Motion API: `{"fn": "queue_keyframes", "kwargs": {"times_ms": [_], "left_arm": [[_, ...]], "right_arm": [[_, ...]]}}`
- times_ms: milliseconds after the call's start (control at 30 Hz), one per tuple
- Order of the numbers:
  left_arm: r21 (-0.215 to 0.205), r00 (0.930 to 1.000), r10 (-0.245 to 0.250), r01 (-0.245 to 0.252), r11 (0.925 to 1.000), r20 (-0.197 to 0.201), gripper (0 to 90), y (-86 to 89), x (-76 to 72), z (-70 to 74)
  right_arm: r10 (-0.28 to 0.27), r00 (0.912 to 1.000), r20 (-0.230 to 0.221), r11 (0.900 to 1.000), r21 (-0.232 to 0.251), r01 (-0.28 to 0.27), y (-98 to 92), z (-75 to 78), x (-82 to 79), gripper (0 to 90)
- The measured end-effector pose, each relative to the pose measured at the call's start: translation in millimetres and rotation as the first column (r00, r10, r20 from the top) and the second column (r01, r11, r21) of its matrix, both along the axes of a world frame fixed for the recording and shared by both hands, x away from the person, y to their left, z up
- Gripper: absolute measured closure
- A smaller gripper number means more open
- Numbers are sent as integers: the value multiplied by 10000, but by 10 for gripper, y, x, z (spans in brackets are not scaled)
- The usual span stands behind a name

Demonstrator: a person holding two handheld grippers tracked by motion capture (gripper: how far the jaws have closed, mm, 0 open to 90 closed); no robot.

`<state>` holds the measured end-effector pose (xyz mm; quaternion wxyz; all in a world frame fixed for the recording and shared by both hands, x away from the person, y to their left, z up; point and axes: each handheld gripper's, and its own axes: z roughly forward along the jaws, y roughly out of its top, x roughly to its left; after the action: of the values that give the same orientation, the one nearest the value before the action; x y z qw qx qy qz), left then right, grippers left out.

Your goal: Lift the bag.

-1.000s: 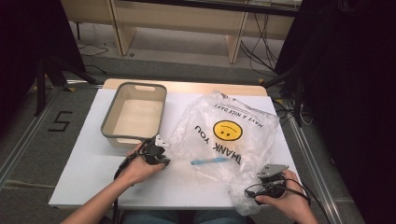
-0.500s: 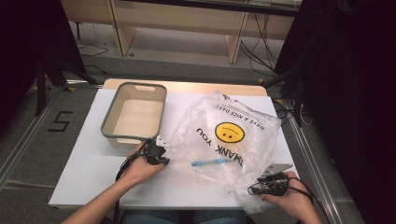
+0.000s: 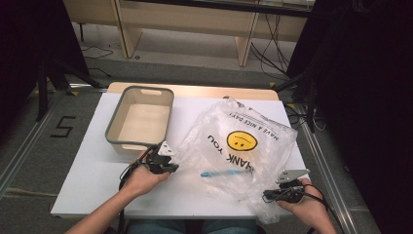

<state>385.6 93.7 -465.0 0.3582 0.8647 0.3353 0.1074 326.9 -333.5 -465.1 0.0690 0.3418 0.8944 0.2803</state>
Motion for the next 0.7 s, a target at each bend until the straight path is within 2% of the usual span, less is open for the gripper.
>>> {"fn": "queue_keyframes", "kwargs": {"times_ms": [167, 333, 500, 567, 700], "left_arm": [[-530, 9969, -146, 188, 9984, 777, 892, 46, -62, 89], [-1116, 9877, -143, 320, 9932, 1556, 892, 84, -108, 171], [-1653, 9747, -37, 416, 9854, 2233, 892, 103, -151, 271], [-1786, 9719, -22, 455, 9829, 2355, 892, 106, -162, 293], [-1895, 9703, 14, 458, 9808, 2420, 892, 120, -164, 307]], "right_arm": [[-187, 9992, 357, 9975, 695, 162, -9, 54, 20, 900], [-438, 9944, 958, 9895, 1411, 300, -23, 114, 29, 900], [-863, 9856, 1451, 9722, 2286, 515, -35, 167, 54, 900], [-1065, 9835, 1461, 9617, 2662, 647, -44, 175, 73, 900], [-1355, 9809, 1398, 9484, 3047, 876, -61, 173, 100, 900]]}}
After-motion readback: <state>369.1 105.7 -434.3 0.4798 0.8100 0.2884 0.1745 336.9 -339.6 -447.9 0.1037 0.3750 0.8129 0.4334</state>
